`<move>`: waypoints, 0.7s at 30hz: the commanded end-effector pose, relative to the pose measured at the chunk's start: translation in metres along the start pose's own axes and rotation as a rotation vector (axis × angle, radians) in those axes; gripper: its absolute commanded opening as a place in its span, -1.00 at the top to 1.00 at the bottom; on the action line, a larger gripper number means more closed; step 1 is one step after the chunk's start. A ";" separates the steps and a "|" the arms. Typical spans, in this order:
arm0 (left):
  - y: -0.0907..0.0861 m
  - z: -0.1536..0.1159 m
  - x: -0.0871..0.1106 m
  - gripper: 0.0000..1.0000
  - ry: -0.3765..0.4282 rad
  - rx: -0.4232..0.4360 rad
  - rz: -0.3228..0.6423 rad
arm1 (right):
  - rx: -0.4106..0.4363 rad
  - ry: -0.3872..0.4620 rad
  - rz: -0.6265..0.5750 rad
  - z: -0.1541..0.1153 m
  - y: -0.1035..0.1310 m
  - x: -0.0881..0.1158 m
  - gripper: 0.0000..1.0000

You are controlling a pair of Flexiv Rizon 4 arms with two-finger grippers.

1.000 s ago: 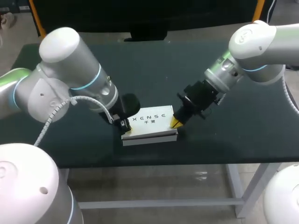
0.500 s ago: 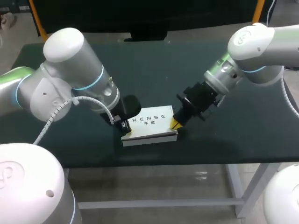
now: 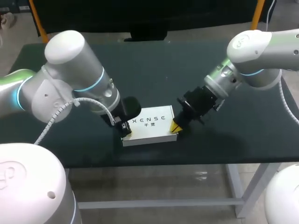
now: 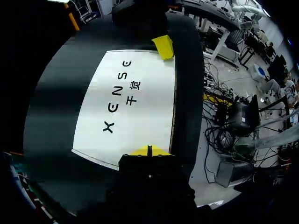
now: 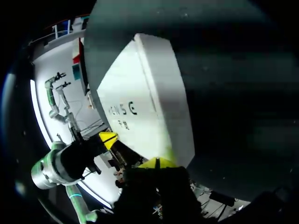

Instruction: Assemble the packaging by folding the flat box into shape, placing the metal phone stand inside, and closing the box properly

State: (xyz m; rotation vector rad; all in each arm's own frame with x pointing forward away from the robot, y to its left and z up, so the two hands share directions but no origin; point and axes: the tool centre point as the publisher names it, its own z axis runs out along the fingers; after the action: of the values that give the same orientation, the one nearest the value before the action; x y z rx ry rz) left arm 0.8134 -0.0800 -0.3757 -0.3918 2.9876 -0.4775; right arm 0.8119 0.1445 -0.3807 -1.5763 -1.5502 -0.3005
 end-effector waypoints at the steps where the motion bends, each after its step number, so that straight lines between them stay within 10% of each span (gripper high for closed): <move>1: 0.001 -0.003 0.004 1.00 -0.024 0.009 0.004 | -0.018 -0.004 -0.023 -0.003 -0.002 0.003 1.00; 21: 0.003 0.003 -0.002 1.00 -0.014 0.020 -0.013 | -0.002 0.016 -0.027 0.008 0.006 -0.005 1.00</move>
State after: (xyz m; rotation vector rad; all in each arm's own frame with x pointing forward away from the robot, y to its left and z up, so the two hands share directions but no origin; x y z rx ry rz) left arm 0.8112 -0.0751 -0.3738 -0.4098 2.9642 -0.5026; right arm 0.8053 0.1462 -0.3809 -1.5827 -1.5687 -0.3517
